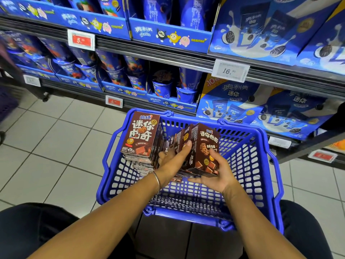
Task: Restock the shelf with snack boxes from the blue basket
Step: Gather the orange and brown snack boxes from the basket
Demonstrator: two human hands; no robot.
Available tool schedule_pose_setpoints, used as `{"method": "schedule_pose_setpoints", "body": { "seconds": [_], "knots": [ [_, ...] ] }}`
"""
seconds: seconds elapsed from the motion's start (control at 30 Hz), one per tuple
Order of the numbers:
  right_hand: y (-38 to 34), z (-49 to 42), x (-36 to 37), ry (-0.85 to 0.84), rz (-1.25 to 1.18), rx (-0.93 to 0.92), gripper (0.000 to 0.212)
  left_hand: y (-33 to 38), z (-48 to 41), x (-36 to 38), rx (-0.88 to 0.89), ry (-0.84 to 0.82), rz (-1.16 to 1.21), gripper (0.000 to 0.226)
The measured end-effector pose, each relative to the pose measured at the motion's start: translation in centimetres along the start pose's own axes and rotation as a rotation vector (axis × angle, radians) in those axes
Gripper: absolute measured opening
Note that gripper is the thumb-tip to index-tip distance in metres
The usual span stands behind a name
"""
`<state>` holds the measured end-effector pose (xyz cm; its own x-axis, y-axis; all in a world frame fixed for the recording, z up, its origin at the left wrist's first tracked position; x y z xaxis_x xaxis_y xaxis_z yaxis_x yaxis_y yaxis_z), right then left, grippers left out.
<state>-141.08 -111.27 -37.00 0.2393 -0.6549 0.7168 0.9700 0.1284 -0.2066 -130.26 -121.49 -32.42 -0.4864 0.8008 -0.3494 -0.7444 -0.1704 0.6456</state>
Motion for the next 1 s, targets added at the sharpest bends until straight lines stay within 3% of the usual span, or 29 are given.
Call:
{"method": "schedule_pose_setpoints", "body": {
  "seconds": [0.27,0.43,0.5,0.63,0.7,0.73,0.8,0.87,0.9,1.0],
  "knots": [
    [0.2,0.8,0.8,0.024,-0.032,-0.017,0.085,0.3,0.3,-1.2,0.047,0.117,-0.143,0.125],
    [-0.1,1.9,1.4,-0.019,-0.081,-0.068,0.089,1.1,0.7,-1.5,0.16,0.132,-0.042,0.076],
    [-0.5,2.3,1.5,-0.007,-0.104,-0.085,0.09,0.9,0.9,-1.6,0.181,0.156,-0.01,0.074],
    [-1.7,3.5,1.8,0.032,-0.15,-0.134,0.079,0.8,1.3,-1.4,0.145,0.137,0.098,0.122],
    [-2.4,4.9,2.6,0.035,-0.121,-0.135,0.076,1.6,1.7,-1.7,0.122,0.118,0.21,0.135],
    [-2.8,5.7,3.3,0.06,-0.098,-0.136,0.084,2.1,2.1,-2.2,0.121,0.119,0.237,0.131],
    [-3.4,8.0,5.4,0.132,-0.037,-0.125,0.099,3.3,3.6,-3.2,0.142,0.126,0.282,0.089],
    [-3.9,10.6,9.1,0.179,0.088,-0.093,0.097,4.8,5.8,-4.6,0.127,0.114,0.381,0.055],
    [-4.2,12.0,11.3,0.195,0.148,-0.077,0.092,5.6,7.3,-5.6,0.099,0.104,0.446,0.054],
    [-5.1,16.9,19.6,0.142,0.34,-0.041,0.068,9.7,12.8,-9.1,0.044,0.085,0.595,0.083]
  ]
}}
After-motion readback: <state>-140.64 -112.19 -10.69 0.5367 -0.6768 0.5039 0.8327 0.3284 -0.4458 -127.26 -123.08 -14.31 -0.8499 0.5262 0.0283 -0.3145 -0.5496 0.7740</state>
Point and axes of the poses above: each hand's wrist, its own z-axis away from the middle knuckle, its own x-axis out of the palm, y = z × x, the point moved 7 cm from there along -z, towards the middle knuckle, and after that the axes turned 9 degrees about -z, right-handed, at the moved point
